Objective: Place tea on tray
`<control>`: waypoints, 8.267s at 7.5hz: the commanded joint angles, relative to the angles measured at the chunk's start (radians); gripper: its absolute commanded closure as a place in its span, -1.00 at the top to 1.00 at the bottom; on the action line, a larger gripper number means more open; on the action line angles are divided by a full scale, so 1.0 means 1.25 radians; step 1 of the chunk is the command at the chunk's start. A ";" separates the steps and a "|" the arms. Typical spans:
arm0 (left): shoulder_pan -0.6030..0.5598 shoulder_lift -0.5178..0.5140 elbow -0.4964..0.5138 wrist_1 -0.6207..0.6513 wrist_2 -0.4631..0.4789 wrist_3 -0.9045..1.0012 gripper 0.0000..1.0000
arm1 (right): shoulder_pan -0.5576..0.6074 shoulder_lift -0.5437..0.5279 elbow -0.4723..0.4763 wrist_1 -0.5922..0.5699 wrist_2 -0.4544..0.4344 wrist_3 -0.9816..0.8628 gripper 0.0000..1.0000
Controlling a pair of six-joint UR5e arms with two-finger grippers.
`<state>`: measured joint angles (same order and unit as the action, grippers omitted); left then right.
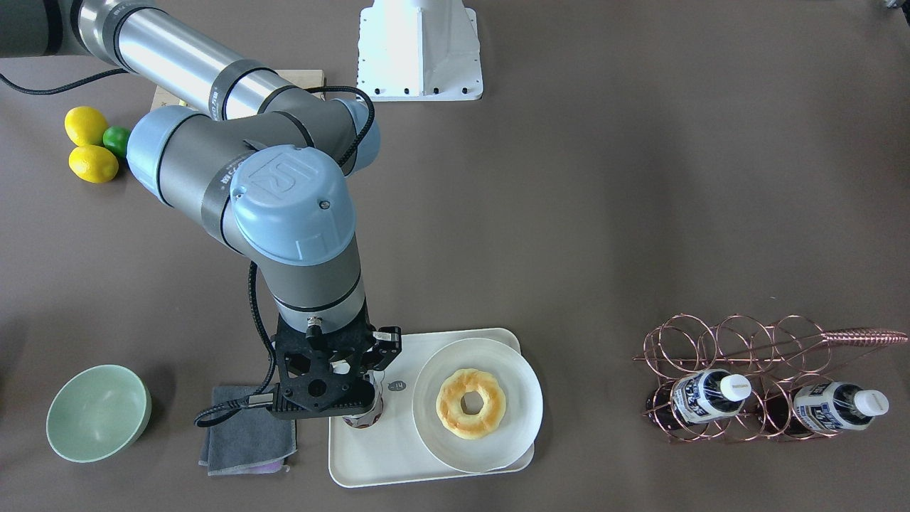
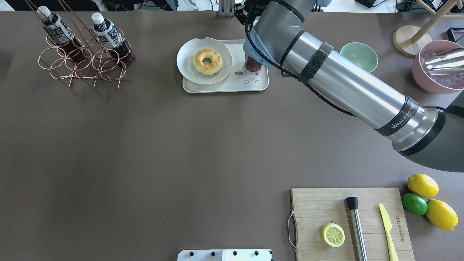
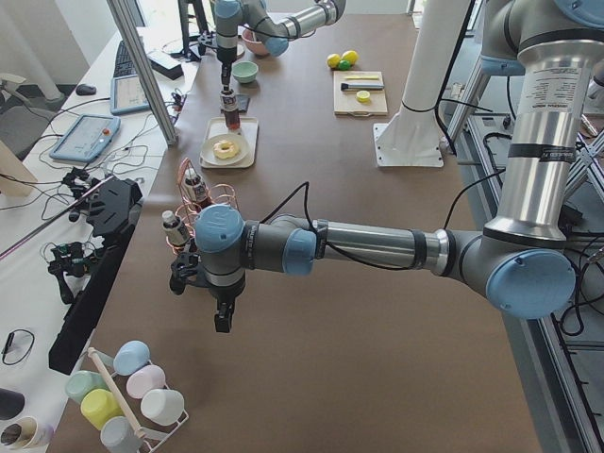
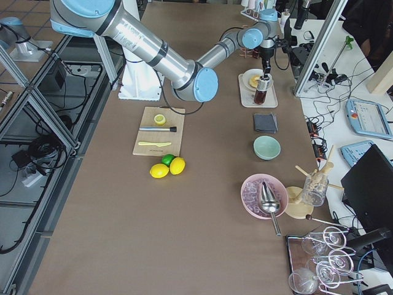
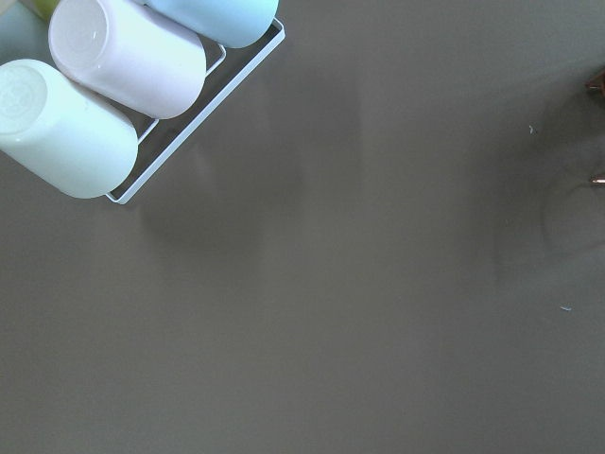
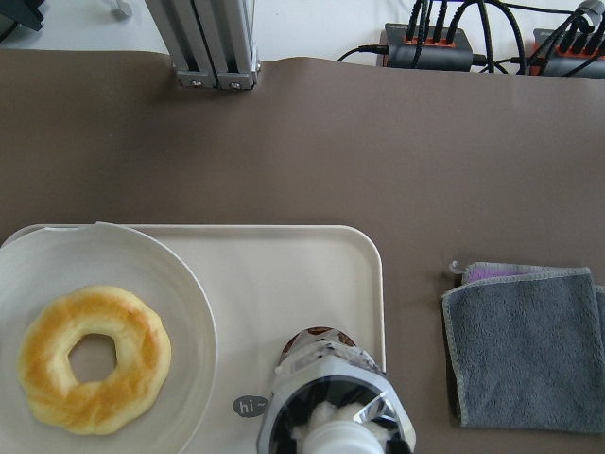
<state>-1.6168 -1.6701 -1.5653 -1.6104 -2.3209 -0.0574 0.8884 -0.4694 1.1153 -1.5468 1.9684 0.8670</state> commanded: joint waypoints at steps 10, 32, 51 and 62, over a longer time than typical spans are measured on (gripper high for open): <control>0.000 0.001 0.001 0.002 -0.002 -0.002 0.95 | 0.059 -0.243 0.538 -0.301 0.105 -0.022 1.00; 0.002 0.010 0.021 0.012 -0.092 -0.008 0.95 | 0.611 -0.841 0.374 -0.108 0.309 -0.799 1.00; 0.012 0.006 0.030 0.039 -0.034 -0.011 0.95 | 0.617 -0.849 0.375 -0.100 0.314 -0.799 1.00; 0.009 0.006 0.025 0.037 -0.037 -0.011 0.95 | 0.617 -0.853 0.378 -0.100 0.316 -0.799 1.00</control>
